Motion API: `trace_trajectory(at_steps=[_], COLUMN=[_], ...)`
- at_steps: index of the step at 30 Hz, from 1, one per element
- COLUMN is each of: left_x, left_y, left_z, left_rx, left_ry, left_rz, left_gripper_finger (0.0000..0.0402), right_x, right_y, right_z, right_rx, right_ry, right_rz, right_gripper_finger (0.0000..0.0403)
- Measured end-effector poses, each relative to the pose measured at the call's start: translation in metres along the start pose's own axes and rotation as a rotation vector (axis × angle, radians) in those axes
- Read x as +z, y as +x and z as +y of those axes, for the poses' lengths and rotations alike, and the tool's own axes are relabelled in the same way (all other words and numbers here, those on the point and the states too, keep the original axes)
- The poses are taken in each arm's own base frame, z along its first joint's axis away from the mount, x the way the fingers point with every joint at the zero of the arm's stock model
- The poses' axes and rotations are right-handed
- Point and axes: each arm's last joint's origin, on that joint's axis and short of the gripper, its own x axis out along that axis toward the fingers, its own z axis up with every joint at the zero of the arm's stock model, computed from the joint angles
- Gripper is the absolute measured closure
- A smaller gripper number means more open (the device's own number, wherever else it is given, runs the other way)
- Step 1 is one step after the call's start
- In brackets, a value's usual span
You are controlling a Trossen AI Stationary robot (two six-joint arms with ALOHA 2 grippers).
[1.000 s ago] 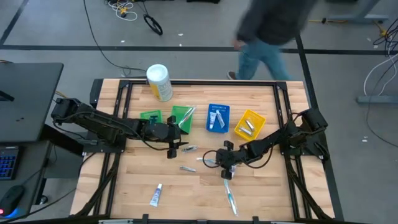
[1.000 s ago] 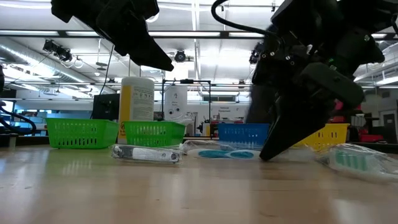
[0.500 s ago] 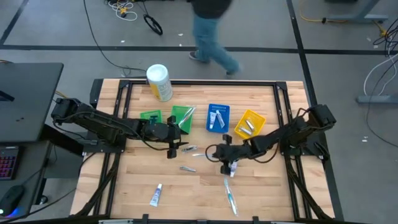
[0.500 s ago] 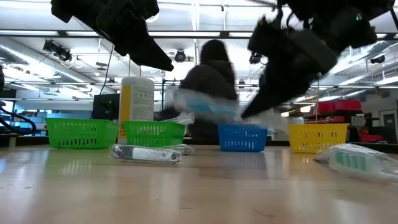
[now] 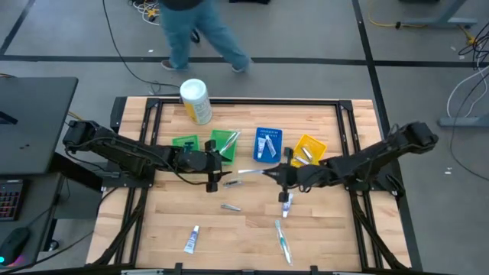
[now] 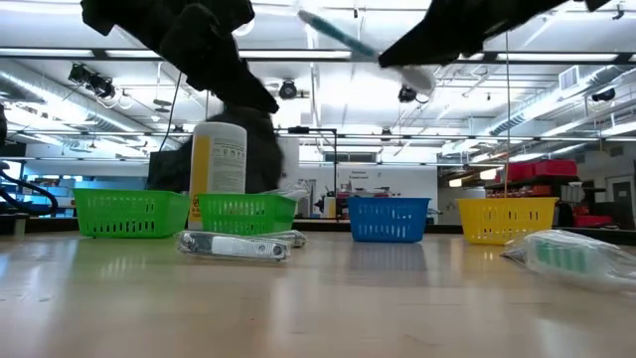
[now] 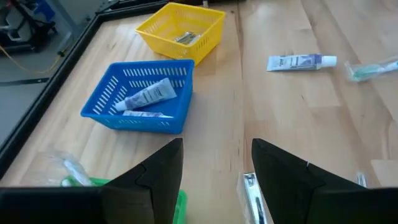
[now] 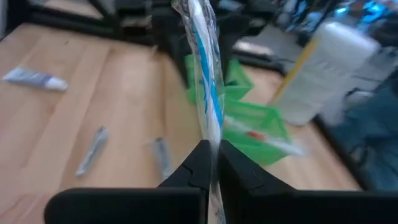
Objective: Pick & Place Travel size toiletries
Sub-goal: Put the blue toothbrush into the right green bin
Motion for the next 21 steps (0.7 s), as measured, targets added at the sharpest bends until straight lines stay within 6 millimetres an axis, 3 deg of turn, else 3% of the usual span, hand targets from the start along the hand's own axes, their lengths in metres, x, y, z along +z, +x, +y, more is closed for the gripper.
trace_trajectory(at_steps=[11, 21], left_x=[0.037, 0.053], left_y=[-0.007, -0.013], left_z=[0.004, 0.011], left_rx=[0.013, -0.012], left_ry=[0.016, -0.013], left_rz=[-0.384, -0.571], left_gripper_finger=[0.0200, 0.0200], right_x=[0.016, 0.024], right_y=[-0.004, -0.001], right_z=[-0.005, -0.012], right_rx=[-0.100, -0.087], right_ry=[-0.027, -0.002], right_rz=[-0.135, -0.217], right_gripper_finger=[0.0383, 0.0383])
